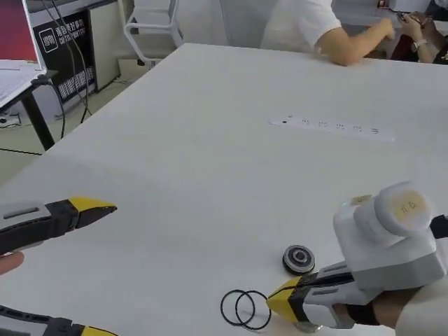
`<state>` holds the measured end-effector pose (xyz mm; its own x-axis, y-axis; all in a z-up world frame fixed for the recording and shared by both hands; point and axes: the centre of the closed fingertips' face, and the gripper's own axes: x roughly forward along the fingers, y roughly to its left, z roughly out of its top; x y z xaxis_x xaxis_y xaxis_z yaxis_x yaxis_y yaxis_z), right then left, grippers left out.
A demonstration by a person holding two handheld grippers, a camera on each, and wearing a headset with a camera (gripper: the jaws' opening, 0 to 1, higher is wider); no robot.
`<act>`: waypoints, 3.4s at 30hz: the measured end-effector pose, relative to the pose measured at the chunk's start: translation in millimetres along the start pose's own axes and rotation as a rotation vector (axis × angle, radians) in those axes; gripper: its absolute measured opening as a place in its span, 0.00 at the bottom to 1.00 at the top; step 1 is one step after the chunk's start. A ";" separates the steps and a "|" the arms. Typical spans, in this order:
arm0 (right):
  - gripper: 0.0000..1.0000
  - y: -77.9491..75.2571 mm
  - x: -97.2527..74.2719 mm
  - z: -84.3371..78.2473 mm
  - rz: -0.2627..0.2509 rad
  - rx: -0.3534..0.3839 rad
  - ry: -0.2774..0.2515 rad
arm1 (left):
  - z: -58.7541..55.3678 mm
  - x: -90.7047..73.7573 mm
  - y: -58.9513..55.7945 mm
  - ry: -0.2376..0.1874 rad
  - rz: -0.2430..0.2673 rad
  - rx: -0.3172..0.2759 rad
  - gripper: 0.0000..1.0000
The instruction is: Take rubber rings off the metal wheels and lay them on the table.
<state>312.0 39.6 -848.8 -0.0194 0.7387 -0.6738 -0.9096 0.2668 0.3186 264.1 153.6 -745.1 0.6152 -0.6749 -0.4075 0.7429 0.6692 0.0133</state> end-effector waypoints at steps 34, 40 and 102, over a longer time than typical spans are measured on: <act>0.03 -22.4 -14.2 14.2 -0.109 -0.070 -0.057 | -0.6 5.0 3.9 0.031 -0.007 0.009 0.98; 0.04 -24.7 -31.7 26.7 -0.131 -0.080 -0.112 | 1.4 8.6 3.1 0.036 -0.017 0.016 0.98; 0.17 -79.8 -98.0 4.7 -0.216 0.033 -0.299 | 77.7 122.9 0.1 0.002 -0.259 0.185 0.69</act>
<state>388.4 -51.2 -805.1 0.2981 0.8099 -0.5052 -0.8655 0.4525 0.2148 360.3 46.5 -724.3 0.3993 -0.8146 -0.4206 0.9101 0.4076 0.0747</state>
